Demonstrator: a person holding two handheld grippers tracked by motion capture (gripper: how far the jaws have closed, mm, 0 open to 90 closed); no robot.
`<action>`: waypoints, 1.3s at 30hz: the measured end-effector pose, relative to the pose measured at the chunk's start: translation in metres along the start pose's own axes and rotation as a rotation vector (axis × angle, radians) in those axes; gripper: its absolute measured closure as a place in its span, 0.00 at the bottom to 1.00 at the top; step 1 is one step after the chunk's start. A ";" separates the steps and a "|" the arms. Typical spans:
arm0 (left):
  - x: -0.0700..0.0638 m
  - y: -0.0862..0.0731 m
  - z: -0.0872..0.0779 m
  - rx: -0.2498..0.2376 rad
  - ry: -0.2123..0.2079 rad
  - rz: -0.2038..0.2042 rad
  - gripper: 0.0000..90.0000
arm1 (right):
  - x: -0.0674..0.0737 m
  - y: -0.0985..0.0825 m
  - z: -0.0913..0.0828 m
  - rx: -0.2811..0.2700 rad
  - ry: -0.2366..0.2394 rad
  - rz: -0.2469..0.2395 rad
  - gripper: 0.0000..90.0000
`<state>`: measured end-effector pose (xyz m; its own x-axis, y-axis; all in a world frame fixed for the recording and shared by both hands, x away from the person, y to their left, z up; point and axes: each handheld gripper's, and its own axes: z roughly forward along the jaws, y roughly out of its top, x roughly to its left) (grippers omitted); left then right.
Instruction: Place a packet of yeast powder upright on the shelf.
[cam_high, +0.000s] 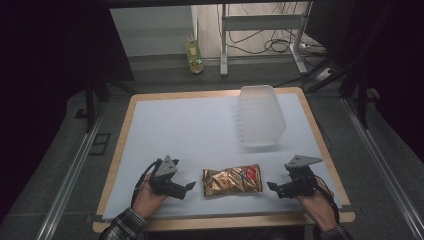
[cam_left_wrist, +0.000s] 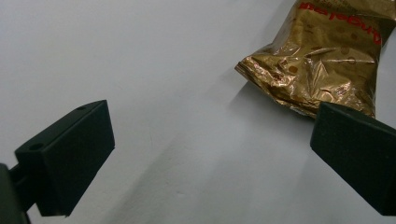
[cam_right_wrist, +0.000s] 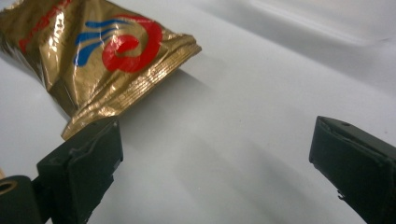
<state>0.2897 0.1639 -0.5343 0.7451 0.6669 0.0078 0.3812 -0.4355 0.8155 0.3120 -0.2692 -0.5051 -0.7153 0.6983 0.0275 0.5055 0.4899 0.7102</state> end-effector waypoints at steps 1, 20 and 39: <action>0.000 0.000 0.000 0.000 0.000 0.000 0.00 | 0.000 0.000 0.000 0.000 0.000 0.000 0.03; -0.001 0.002 0.002 0.017 -0.036 -0.049 0.00 | -0.001 -0.006 0.007 0.067 0.014 -0.006 0.03; -0.021 0.019 0.004 -0.016 -0.083 0.018 0.15 | -0.001 -0.005 0.006 0.077 -0.004 -0.016 0.03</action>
<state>0.2834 0.1399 -0.5214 0.7946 0.6066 -0.0249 0.3594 -0.4369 0.8246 0.3132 -0.2692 -0.5133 -0.7217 0.6921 0.0140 0.5298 0.5393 0.6546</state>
